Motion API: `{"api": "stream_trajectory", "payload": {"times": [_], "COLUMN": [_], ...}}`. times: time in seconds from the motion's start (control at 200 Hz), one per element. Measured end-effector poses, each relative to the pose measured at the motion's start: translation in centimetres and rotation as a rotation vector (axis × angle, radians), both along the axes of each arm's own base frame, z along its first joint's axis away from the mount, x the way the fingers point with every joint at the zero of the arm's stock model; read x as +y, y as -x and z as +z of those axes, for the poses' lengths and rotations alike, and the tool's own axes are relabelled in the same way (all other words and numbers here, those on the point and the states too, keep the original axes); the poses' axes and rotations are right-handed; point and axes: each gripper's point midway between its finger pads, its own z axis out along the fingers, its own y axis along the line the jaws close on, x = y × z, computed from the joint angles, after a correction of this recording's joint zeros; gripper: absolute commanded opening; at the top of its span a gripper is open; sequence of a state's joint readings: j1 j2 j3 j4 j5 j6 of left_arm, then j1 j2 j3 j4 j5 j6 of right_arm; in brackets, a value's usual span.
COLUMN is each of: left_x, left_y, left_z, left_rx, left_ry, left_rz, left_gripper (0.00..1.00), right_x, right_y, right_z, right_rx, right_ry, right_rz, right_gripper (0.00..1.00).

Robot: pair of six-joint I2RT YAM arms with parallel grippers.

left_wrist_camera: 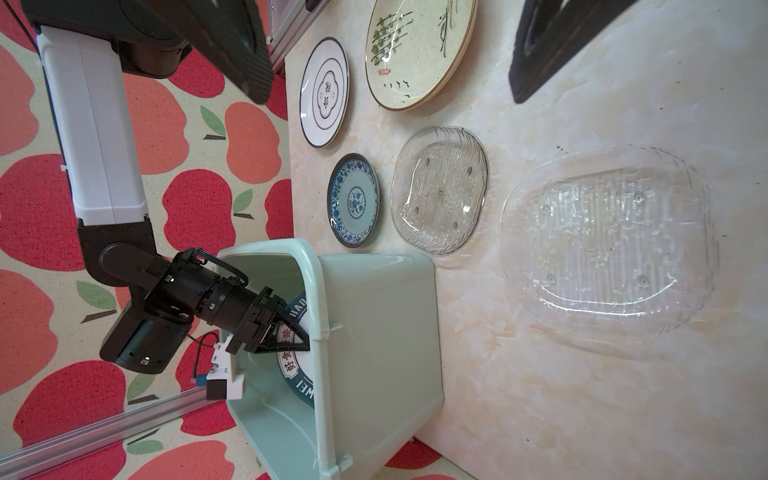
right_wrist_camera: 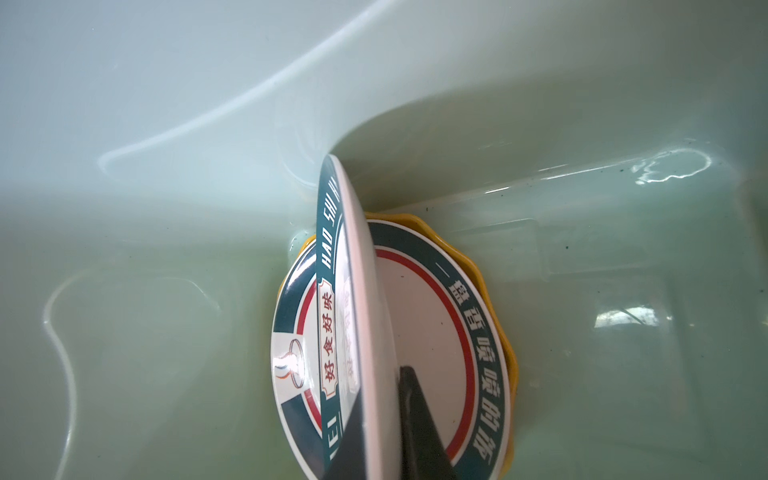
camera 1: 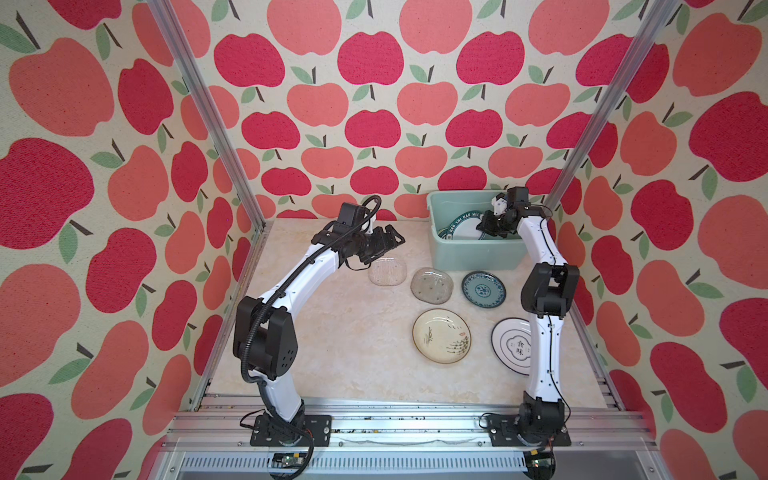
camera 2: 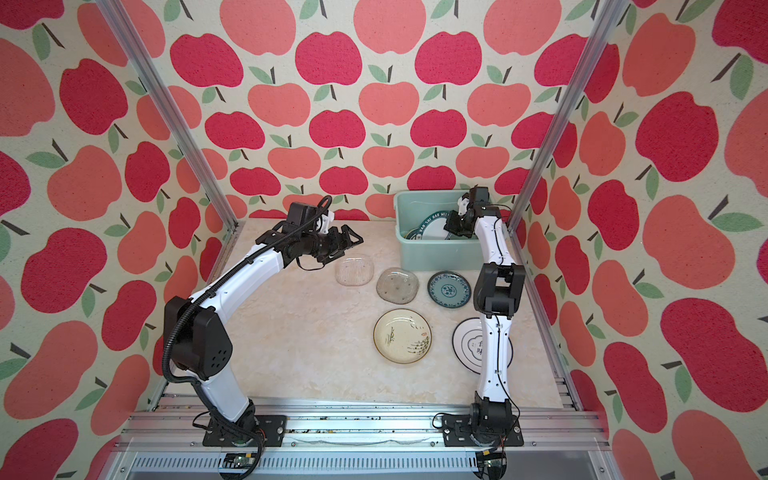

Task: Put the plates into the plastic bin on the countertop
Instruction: 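Lower the teal-rimmed plate onto the stacked plates and open the right gripper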

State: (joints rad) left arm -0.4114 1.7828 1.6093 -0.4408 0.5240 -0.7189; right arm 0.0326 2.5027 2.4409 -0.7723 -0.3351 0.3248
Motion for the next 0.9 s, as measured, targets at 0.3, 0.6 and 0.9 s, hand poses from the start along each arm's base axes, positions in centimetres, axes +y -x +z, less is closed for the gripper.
{"api": "stream_trajectory", "payload": {"times": [0.3, 0.6, 0.9], "left_x": [-0.7, -1.3, -1.5], "left_y": [0.0, -0.7, -0.9], "left_z": [-1.4, -0.5, -1.8], "left_rx": [0.042, 0.038, 0.072], "left_ry": [-0.001, 0.019, 0.011], "left_rz": [-0.018, -0.033, -0.039], "left_gripper": [0.92, 0.92, 0.92], "right_x": [-1.2, -0.1, 0.9], "right_y": [0.1, 0.4, 0.8], "right_z": [-2.0, -3.6, -5.4], "right_rx": [0.018, 0.027, 0.045], "right_ry": [0.113, 0.183, 0.211], "right_rz": [0.003, 0.049, 0.101], "right_gripper": [0.27, 0.36, 0.53]}}
